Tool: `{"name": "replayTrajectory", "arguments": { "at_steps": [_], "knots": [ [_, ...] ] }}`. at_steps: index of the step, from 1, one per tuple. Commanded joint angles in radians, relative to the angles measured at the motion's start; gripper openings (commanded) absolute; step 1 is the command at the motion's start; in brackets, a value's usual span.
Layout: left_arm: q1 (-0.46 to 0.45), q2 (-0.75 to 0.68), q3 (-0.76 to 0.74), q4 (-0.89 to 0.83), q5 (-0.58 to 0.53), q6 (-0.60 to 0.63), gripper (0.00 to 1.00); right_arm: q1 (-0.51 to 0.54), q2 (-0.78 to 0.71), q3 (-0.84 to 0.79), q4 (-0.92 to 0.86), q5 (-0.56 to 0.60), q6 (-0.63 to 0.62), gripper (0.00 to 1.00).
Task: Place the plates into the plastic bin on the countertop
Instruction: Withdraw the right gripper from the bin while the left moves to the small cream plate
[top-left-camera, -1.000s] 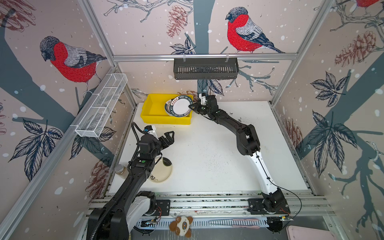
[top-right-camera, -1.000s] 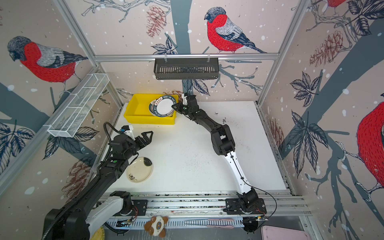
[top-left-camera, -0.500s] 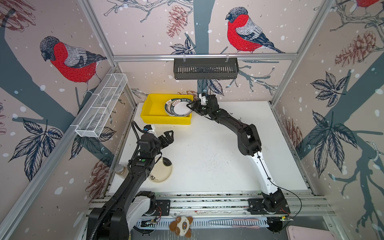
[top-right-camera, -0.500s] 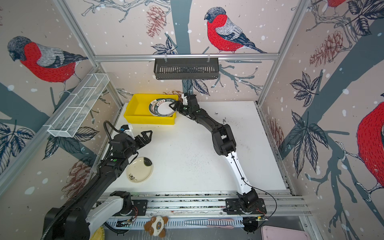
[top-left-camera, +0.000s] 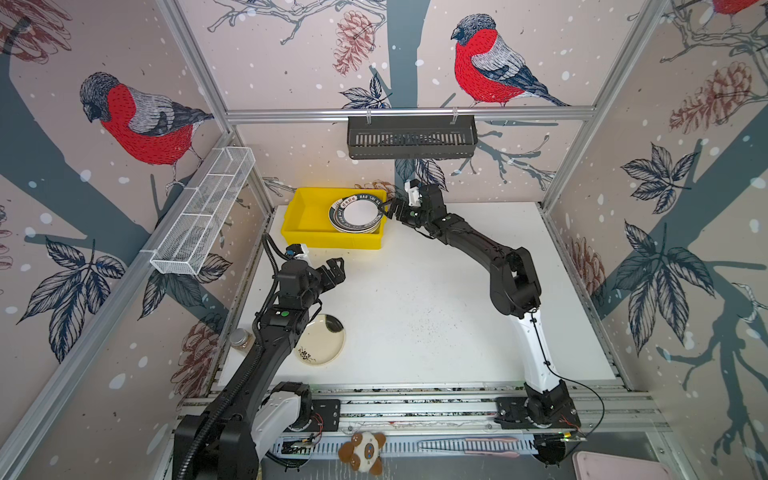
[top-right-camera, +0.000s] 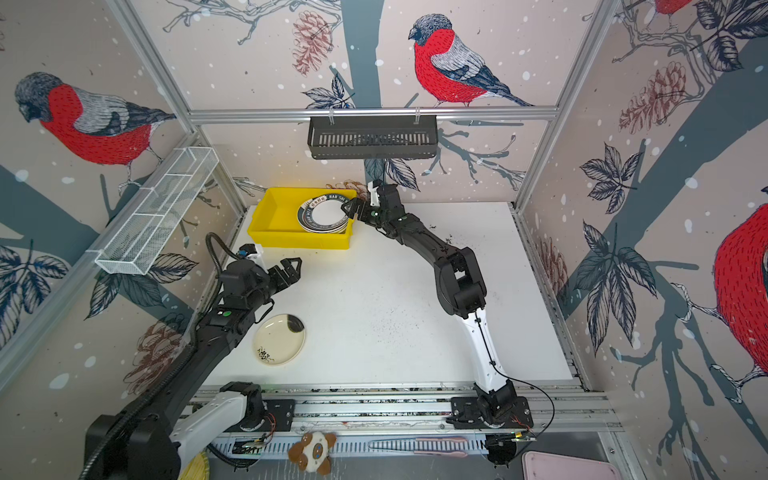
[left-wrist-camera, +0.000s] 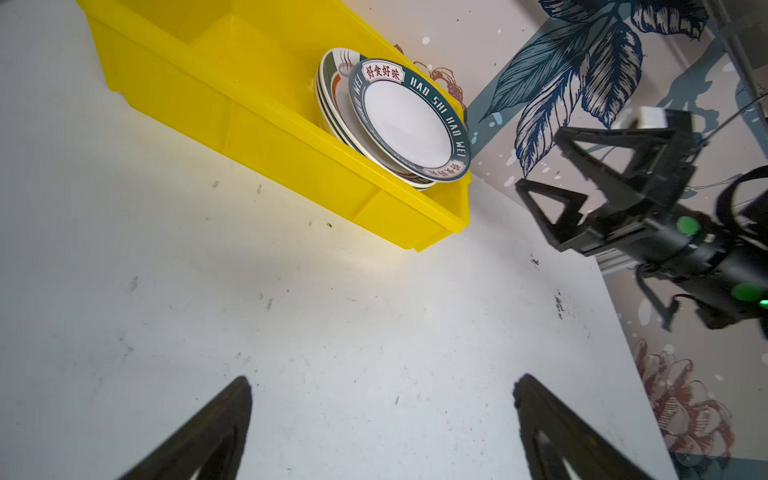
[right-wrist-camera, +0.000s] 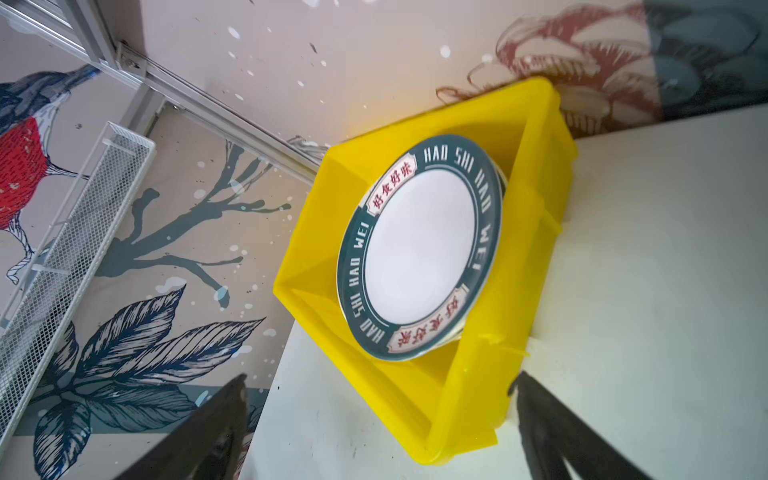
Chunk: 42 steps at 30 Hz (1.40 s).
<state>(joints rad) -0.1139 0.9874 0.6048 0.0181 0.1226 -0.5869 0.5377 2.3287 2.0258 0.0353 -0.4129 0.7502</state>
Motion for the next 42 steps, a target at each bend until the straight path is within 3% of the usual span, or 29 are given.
{"name": "replayTrajectory", "arguments": {
  "at_steps": [1,4,11,18,26,32,35,42],
  "knots": [
    [0.003,-0.011,0.018,-0.059,-0.059,0.048,0.98,-0.002,-0.030,0.009,-0.080,0.085,-0.082,1.00],
    [0.005,-0.030,0.016,-0.072,-0.085,0.040,0.98,-0.001,-0.079,-0.040,-0.091,0.123,-0.104,1.00],
    [0.013,-0.017,0.064,-0.206,-0.130,0.059,0.98,0.036,-0.246,-0.170,-0.200,0.387,-0.216,1.00],
    [0.039,-0.021,0.119,-0.299,-0.161,0.093,0.98,0.033,-0.440,-0.397,-0.161,0.429,-0.229,1.00],
    [0.043,0.016,0.167,-0.434,-0.120,0.091,0.98,0.021,-0.604,-0.636,-0.088,0.253,-0.243,1.00],
    [0.043,0.000,0.138,-0.598,-0.147,0.055,0.98,0.015,-0.756,-0.846,-0.017,0.186,-0.217,1.00],
    [0.043,-0.021,0.103,-0.630,-0.148,0.043,0.98,0.016,-0.818,-0.953,0.027,0.127,-0.205,1.00],
    [0.022,-0.041,0.037,-0.599,-0.105,-0.014,0.98,0.016,-0.910,-1.066,0.026,0.117,-0.208,1.00]
  ]
}}
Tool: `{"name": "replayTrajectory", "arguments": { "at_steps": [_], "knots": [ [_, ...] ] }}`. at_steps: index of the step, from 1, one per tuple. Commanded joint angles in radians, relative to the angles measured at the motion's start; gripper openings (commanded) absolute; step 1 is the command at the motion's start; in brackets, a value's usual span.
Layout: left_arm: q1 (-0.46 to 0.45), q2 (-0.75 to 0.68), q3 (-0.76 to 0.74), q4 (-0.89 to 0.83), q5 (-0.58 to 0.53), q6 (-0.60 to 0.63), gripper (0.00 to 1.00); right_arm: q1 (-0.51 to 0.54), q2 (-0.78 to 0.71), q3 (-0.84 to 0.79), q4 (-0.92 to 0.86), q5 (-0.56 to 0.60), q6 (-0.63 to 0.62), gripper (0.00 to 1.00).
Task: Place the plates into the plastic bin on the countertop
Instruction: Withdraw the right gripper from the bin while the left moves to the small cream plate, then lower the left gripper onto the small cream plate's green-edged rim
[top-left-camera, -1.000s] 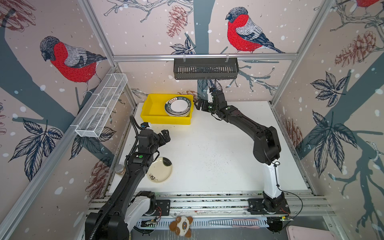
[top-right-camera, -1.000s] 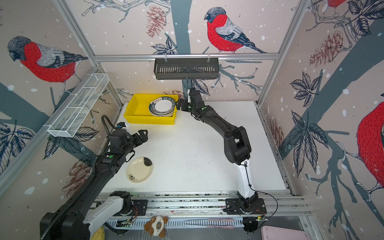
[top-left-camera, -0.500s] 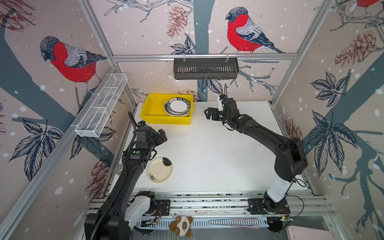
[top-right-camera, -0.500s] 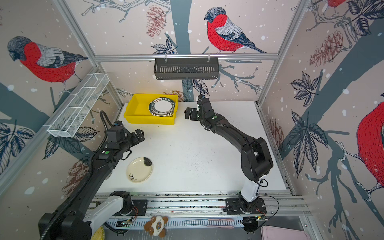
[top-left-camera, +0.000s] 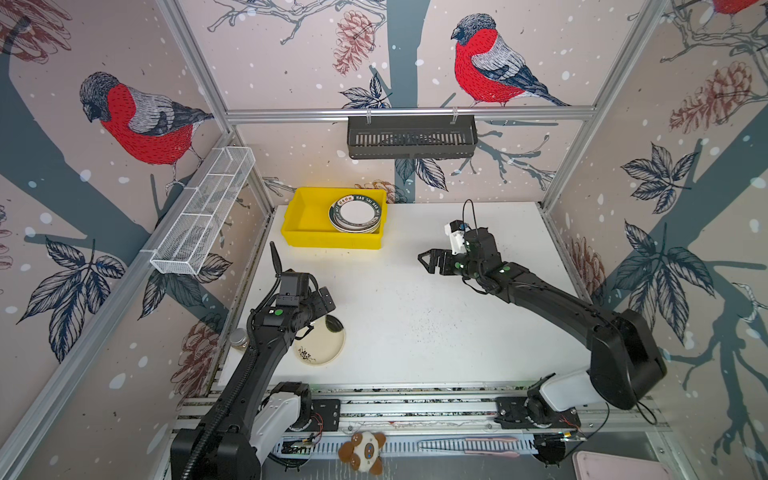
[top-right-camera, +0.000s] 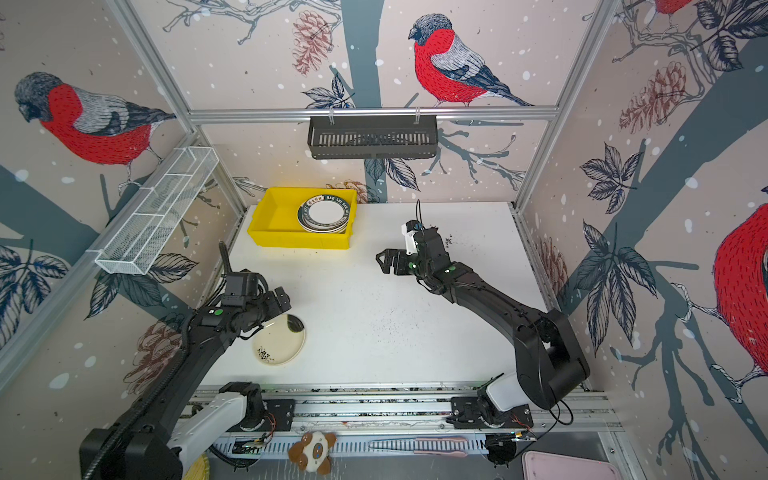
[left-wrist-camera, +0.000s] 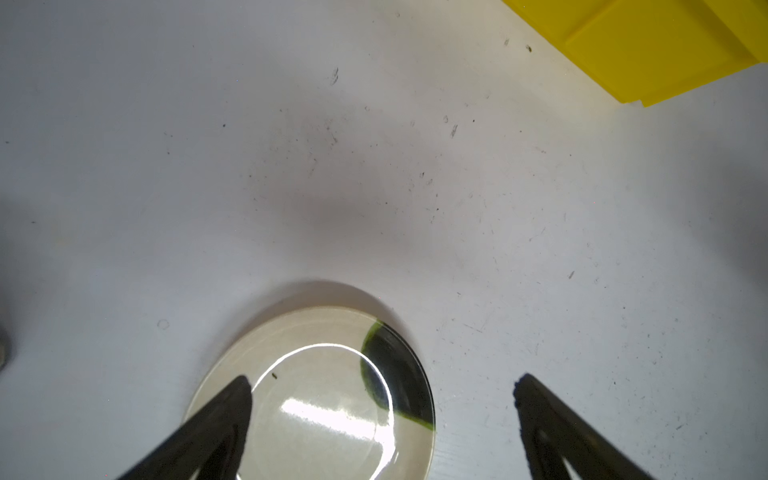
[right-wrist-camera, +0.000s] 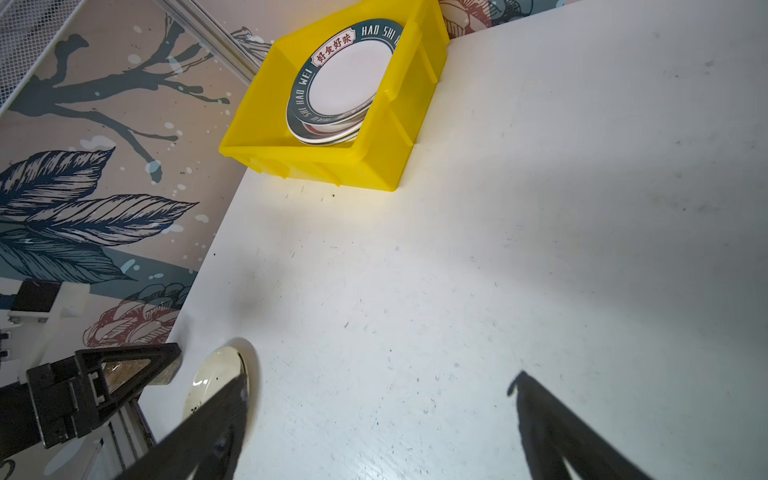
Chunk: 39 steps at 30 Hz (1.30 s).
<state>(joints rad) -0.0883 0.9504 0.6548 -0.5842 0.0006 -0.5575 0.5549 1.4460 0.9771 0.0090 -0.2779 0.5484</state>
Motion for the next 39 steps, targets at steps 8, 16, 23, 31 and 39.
{"name": "replayTrajectory", "arguments": {
  "at_steps": [8,16,23,31,39],
  "knots": [
    [-0.004,0.022,-0.147,0.163,0.124,-0.114,0.98,-0.004,-0.059,-0.036,0.037,-0.004,-0.021,1.00],
    [-0.018,0.010,-0.190,0.241,0.177,-0.123,0.98,-0.006,-0.038,-0.040,0.046,-0.006,-0.008,1.00],
    [-0.093,0.059,-0.205,0.309,0.171,-0.161,0.98,-0.006,-0.022,-0.040,0.042,-0.014,-0.002,1.00],
    [-0.123,0.121,-0.211,0.386,0.182,-0.168,0.98,-0.007,-0.047,-0.050,0.021,0.006,-0.005,1.00],
    [-0.150,0.190,-0.219,0.469,0.209,-0.175,0.98,-0.018,-0.057,-0.063,0.014,0.018,0.002,1.00]
  ]
}}
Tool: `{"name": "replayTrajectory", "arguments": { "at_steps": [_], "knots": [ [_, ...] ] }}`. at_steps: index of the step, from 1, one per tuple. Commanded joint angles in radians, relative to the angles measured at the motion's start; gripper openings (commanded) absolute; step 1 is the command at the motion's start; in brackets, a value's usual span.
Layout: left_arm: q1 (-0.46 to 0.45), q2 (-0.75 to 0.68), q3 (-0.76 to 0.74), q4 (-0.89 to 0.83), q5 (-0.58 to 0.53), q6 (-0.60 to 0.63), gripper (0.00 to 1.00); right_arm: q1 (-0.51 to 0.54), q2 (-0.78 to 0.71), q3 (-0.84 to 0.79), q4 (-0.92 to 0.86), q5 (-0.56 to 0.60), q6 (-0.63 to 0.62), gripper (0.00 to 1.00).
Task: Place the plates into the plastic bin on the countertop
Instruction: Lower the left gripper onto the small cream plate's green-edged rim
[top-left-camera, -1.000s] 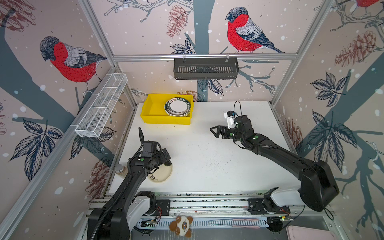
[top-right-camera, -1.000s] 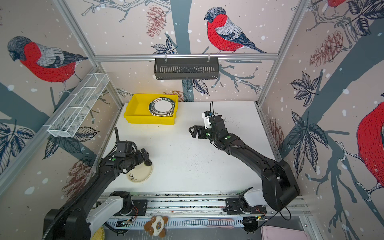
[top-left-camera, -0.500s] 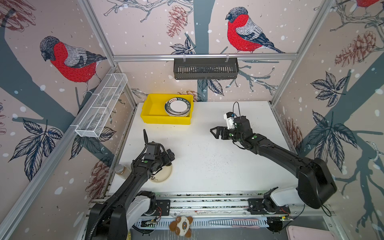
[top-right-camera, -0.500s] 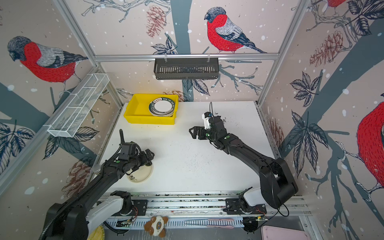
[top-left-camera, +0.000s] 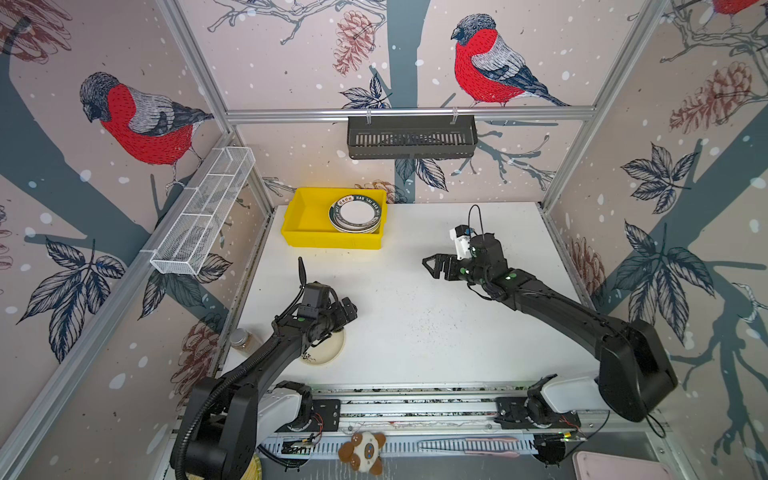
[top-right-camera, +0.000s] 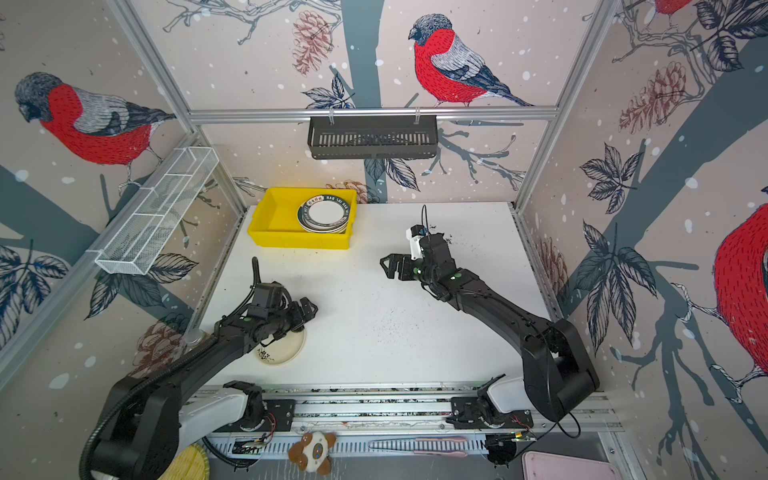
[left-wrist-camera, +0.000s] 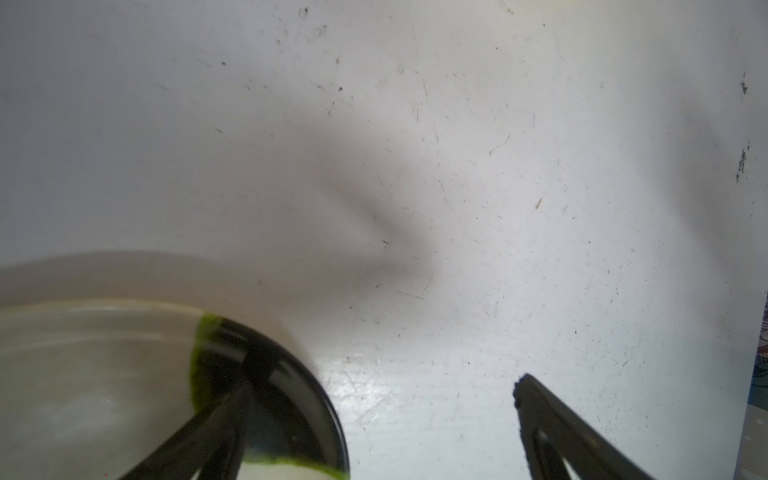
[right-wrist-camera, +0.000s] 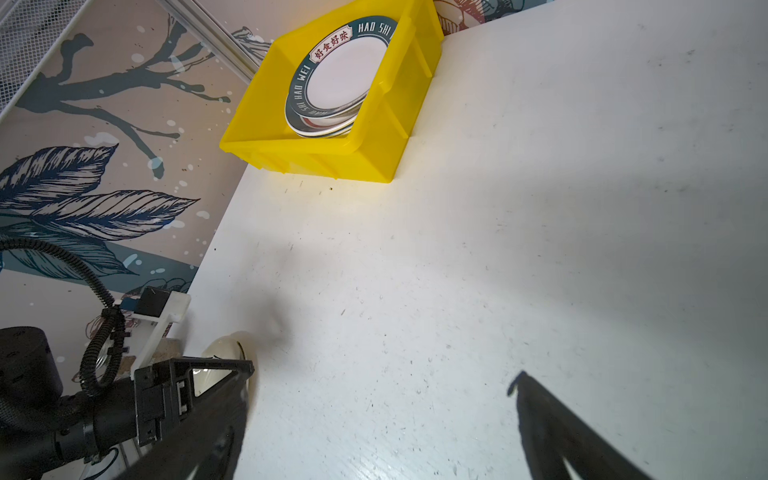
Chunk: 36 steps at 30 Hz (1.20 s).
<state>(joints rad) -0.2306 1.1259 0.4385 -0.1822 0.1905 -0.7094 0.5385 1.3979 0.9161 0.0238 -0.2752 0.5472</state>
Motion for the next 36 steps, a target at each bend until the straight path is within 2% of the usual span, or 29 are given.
{"name": "replayTrajectory", "arguments": {
  "at_steps": [1,13,19,27,33,36],
  "knots": [
    [-0.016,0.023,-0.003,0.079,0.018,-0.029,0.98,-0.002,-0.012,-0.005,-0.001,0.017,0.003,1.00],
    [-0.148,0.157,0.059,0.162,0.032,-0.064,0.98,-0.015,-0.041,-0.036,0.001,0.027,0.013,1.00],
    [-0.226,0.178,0.092,0.205,0.020,-0.094,0.98,-0.020,-0.054,-0.044,-0.002,0.030,0.010,1.00],
    [-0.290,0.222,0.176,0.226,0.063,-0.055,0.98,-0.028,-0.062,-0.063,0.007,0.026,0.016,1.00],
    [-0.266,0.139,0.275,-0.072,-0.221,-0.047,0.98,-0.029,-0.066,-0.075,-0.001,0.022,0.017,0.99],
    [-0.193,0.063,0.257,-0.152,-0.273,-0.024,0.98,-0.029,-0.070,-0.093,0.010,0.017,0.019,0.99]
  ]
}}
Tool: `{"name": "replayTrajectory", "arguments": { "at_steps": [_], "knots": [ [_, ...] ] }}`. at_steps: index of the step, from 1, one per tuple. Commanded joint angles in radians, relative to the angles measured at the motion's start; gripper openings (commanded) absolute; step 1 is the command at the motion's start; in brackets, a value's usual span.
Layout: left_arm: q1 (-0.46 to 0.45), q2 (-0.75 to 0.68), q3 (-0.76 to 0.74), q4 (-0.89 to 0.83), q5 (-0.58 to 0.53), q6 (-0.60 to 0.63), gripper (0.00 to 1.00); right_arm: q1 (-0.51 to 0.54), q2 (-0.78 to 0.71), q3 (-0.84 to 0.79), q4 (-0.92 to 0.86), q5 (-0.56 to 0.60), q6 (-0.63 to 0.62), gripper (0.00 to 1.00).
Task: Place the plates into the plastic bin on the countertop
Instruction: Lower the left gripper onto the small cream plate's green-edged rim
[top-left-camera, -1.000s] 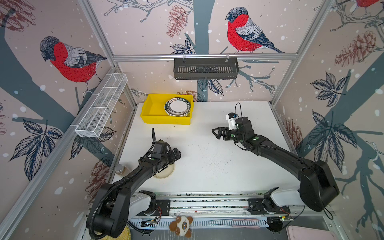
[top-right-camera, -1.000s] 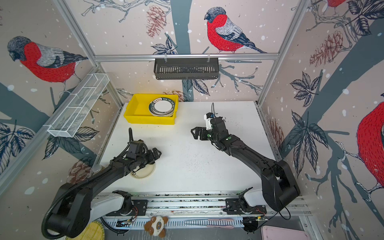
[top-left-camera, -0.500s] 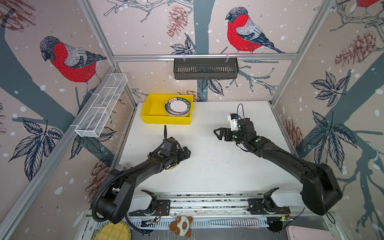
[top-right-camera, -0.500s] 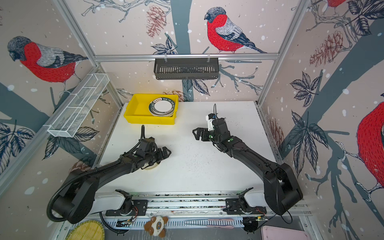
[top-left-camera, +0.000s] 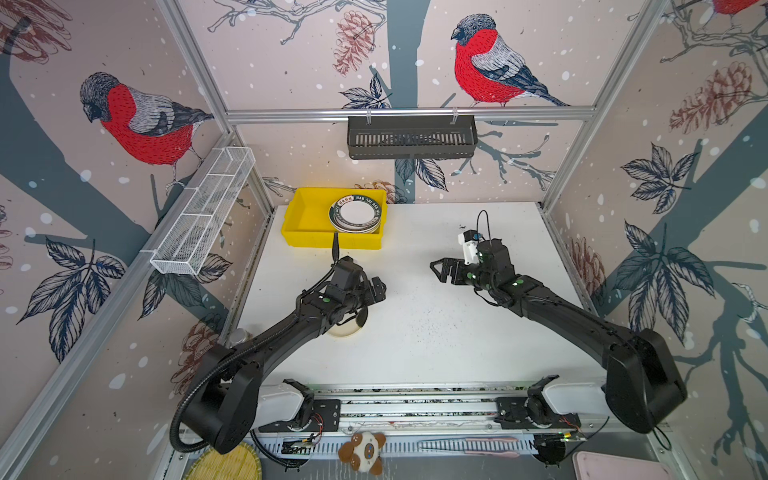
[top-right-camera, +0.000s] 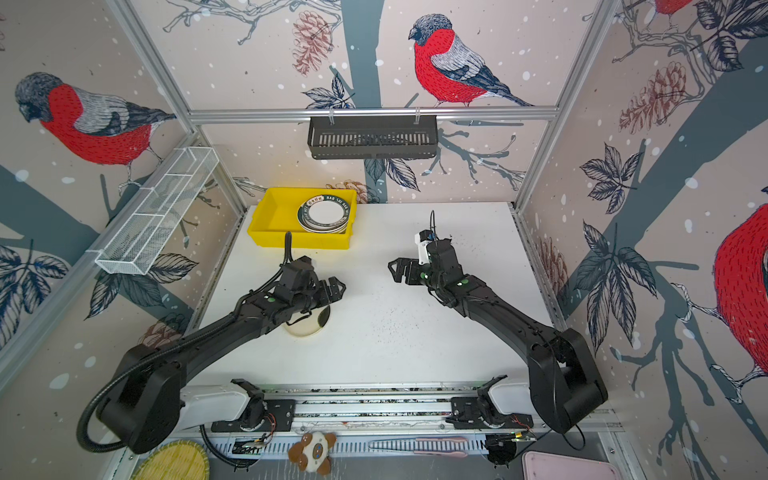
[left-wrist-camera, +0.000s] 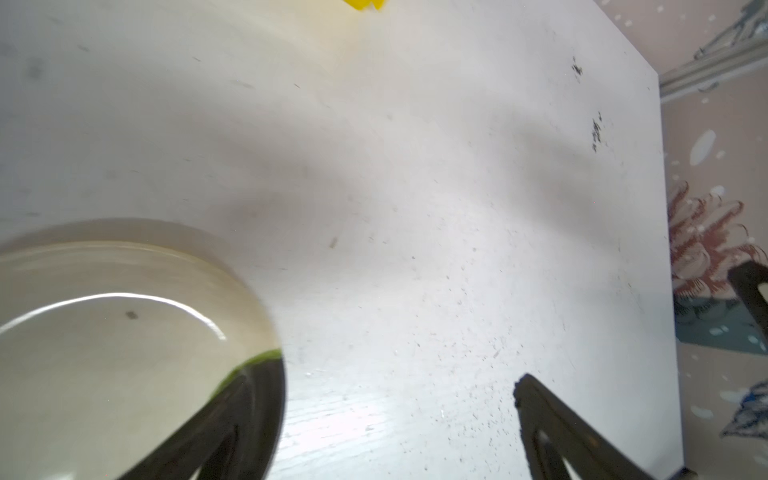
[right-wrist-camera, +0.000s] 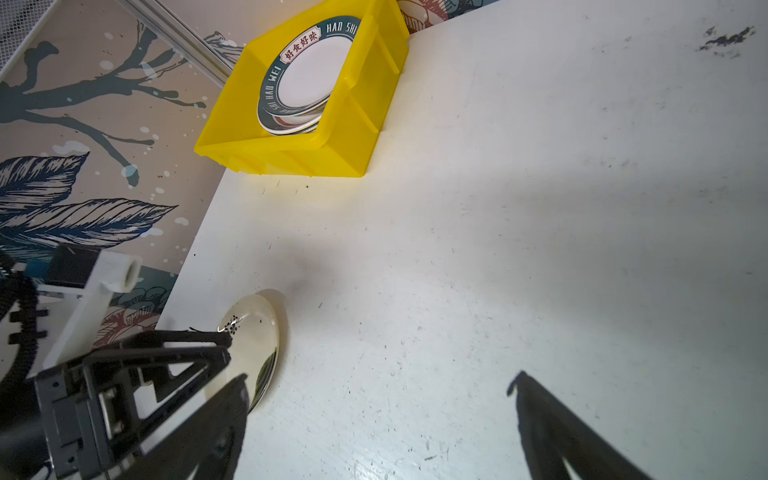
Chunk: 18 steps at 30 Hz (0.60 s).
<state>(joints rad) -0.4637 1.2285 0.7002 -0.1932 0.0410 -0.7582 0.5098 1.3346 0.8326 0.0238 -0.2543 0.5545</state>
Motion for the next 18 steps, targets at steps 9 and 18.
{"name": "replayTrajectory", "arguments": {
  "at_steps": [9,18],
  "knots": [
    [0.209,-0.205,-0.108,-0.273,-0.165,0.051,0.98,0.001,0.034,-0.018,0.037,-0.066,0.004,1.00],
    [0.232,-0.316,-0.237,-0.243,-0.090,-0.036,0.84,-0.002,0.033,-0.018,0.028,-0.078,-0.013,1.00]
  ]
}}
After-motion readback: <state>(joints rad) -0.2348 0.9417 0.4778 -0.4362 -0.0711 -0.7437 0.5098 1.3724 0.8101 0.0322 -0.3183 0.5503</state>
